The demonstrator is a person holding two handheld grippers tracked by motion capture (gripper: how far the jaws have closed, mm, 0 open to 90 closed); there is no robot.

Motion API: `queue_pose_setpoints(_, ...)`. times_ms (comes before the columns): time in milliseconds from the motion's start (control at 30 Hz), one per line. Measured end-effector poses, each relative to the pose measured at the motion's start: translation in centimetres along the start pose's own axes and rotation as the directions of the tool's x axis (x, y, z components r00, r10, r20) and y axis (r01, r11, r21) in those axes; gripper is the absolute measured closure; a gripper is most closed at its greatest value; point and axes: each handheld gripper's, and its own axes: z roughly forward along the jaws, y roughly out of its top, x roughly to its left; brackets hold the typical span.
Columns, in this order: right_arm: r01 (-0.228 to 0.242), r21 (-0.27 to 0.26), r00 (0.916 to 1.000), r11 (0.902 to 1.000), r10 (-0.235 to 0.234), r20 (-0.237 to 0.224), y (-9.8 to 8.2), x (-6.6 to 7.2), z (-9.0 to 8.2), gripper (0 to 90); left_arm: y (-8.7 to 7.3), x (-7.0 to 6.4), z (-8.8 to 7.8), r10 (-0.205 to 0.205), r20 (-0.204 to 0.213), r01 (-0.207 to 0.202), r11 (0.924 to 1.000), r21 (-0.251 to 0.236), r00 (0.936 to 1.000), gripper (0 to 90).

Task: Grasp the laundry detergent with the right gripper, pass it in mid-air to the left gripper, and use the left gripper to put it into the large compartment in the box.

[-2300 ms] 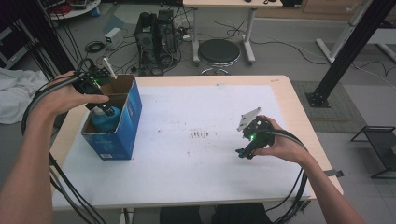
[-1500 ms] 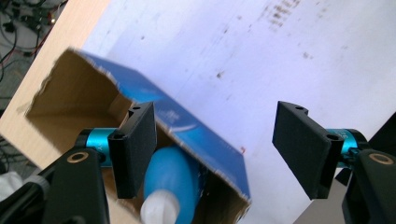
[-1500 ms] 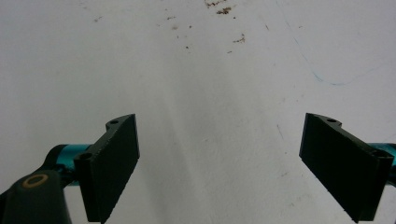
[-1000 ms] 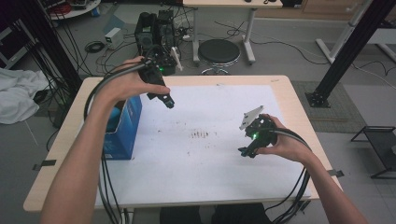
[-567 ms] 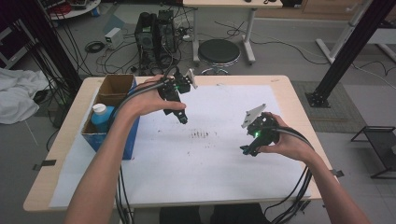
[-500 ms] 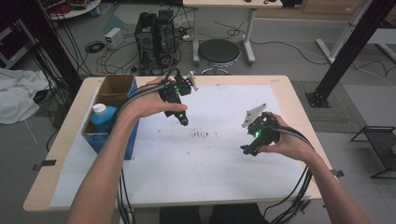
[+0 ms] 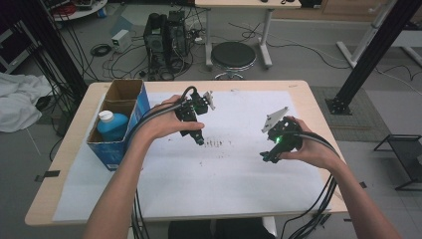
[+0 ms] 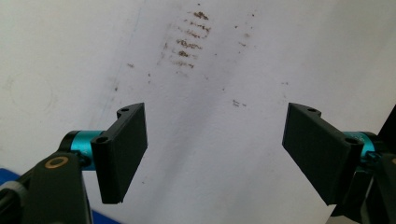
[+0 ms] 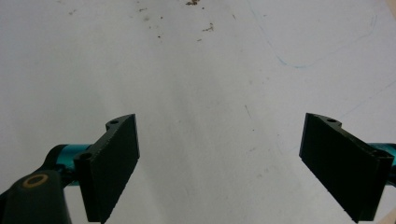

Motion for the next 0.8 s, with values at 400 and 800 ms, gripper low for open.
queue_pose_setpoints(400, -0.004, 0.006, 1.0000, 1.0000, 0.004, 0.008, 0.06, -0.32, -0.42, 11.4, 0.14, -0.28, 0.39, -0.004, 0.001, 0.005, 1.0000, -0.008, 1.0000, 22.3)
queue_pose_setpoints(800, 0.004, 0.011, 0.9999, 0.9999, -0.004, 0.010, 0.23, -0.11, -0.30, 11.4, -0.05, -0.32, 0.31, 0.006, 0.002, -0.006, 0.9999, 0.012, 1.0000, 22.3)
